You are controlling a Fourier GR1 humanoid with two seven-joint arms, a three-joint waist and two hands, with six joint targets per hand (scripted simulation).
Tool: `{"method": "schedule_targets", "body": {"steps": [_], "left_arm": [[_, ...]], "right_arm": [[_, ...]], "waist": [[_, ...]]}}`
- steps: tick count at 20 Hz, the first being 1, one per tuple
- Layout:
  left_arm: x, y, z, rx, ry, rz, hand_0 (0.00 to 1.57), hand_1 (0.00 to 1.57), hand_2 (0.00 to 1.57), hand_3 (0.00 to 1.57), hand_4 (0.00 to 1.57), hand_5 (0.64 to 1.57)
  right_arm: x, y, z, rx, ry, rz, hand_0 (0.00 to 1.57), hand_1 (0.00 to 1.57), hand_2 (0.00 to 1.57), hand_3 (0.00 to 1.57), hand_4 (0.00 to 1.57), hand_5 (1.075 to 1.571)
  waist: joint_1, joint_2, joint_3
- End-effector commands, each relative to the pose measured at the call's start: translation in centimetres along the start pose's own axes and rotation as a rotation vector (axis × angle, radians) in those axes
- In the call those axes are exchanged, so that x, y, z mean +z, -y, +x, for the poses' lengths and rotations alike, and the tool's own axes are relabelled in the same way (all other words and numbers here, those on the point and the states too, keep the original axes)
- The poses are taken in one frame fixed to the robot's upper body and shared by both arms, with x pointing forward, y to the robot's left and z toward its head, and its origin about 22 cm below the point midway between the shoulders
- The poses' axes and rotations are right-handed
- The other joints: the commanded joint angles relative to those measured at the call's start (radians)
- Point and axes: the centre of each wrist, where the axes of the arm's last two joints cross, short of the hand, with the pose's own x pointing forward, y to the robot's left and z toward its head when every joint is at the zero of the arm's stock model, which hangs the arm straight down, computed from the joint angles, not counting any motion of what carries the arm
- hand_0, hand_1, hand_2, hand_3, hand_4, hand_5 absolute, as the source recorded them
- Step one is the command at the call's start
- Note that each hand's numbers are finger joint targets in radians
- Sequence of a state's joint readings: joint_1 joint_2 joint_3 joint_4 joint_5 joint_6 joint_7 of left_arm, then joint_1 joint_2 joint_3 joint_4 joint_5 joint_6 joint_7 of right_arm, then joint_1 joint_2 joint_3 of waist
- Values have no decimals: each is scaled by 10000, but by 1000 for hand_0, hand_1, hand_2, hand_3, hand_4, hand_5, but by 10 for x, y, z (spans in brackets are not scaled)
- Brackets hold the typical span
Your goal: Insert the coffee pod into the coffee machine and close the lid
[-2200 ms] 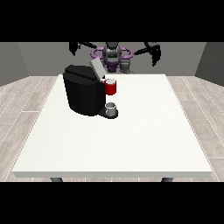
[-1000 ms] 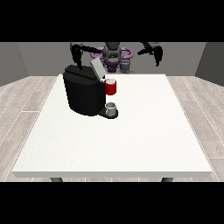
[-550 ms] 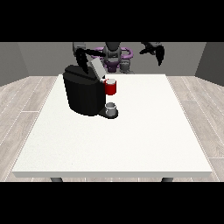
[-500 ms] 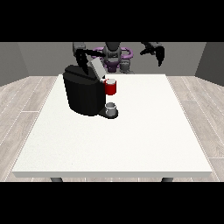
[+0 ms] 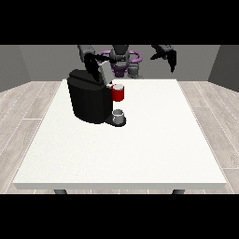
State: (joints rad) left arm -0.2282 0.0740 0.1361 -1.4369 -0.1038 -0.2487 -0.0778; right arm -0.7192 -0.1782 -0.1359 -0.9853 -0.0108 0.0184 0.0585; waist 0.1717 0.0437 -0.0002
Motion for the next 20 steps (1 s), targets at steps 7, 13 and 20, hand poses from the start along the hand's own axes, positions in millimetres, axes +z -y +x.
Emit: {"method": "schedule_targets", "body": {"steps": [7,13,20], "left_arm": [[-13,0,9,-148,142,-89,0,0,0,0,372,1571],[-12,17,11,-466,663,-448,0,0,0,0,330,1571],[-21,22,11,-349,668,-962,0,0,0,0,331,1571]], "right_arm": [[-21,-40,54,939,1025,862,0,0,0,0,107,1571],[-24,-36,62,1340,1591,805,0,0,0,0,0,1571],[-29,-45,119,2442,2211,546,0,0,0,0,219,1571]], "waist": [[307,394,0],[778,850,4],[1437,993,-2]]}}
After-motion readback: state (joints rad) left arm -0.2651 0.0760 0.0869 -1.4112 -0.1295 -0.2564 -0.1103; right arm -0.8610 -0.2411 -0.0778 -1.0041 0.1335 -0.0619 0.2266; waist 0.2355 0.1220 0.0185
